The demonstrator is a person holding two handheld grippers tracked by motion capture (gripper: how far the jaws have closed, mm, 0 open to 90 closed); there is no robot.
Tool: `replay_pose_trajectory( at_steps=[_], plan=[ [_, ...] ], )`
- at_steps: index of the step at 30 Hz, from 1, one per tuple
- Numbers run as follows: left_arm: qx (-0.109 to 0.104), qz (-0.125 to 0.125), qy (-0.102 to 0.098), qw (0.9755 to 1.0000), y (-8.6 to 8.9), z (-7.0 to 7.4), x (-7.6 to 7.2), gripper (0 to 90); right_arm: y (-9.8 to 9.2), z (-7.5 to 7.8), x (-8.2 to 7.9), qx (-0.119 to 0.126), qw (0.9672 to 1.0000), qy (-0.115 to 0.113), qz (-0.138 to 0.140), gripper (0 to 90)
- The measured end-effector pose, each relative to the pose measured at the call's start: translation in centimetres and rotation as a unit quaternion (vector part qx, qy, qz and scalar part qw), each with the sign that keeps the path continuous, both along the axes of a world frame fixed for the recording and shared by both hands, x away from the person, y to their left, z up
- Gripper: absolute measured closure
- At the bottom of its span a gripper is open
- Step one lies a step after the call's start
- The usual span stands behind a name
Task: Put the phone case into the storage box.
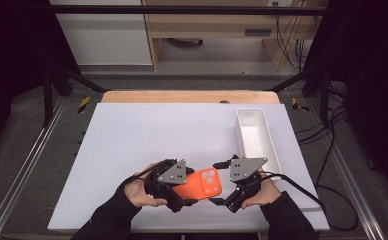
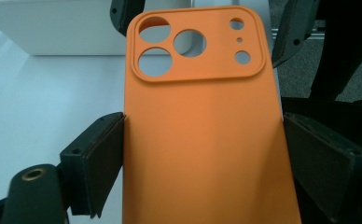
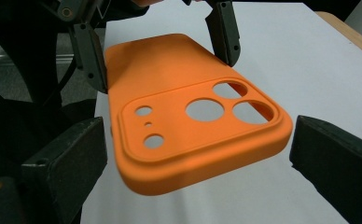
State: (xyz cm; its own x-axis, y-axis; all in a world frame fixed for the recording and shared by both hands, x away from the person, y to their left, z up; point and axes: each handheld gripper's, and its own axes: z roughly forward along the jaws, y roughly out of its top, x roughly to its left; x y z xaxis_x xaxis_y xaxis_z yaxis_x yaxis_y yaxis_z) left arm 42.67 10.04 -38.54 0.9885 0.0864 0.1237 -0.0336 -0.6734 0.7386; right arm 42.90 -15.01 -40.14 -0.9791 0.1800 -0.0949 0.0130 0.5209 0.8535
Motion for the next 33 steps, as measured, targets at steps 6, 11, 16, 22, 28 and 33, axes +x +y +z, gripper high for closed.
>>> replay_pose_trajectory(
  at_steps=[6, 11, 16, 22, 28, 33],
  plan=[
    [-0.004, -0.008, 0.001, 1.0000, 0.0, 0.0, 0.0, 14.8, 0.2, -0.3, 0.4, 0.005, 0.9996, 0.016, 0.021, 5.8],
    [-0.002, -0.015, 0.003, 0.9999, -0.1, -0.1, -0.1, 14.8, 0.4, -0.5, 0.5, 0.009, 0.9991, 0.023, 0.036, 6.6],
    [-0.005, -0.022, 0.004, 0.9998, -0.2, -0.1, -0.2, 14.8, 0.5, -0.7, 0.8, 0.018, 0.9981, 0.028, 0.052, 7.5],
    [-0.006, -0.025, 0.005, 0.9996, -0.1, -0.2, -0.2, 14.8, 0.6, -0.8, 0.8, 0.028, 0.9972, 0.026, 0.065, 7.8],
    [-0.003, -0.031, 0.006, 0.9995, -0.2, -0.3, -0.2, 14.8, 0.7, -1.0, 0.8, 0.030, 0.9965, 0.024, 0.074, 7.9],
    [-0.002, -0.032, 0.007, 0.9994, -0.2, -0.4, -0.2, 14.8, 0.7, -1.1, 0.8, 0.032, 0.9961, 0.020, 0.080, 9.9]
  ],
)
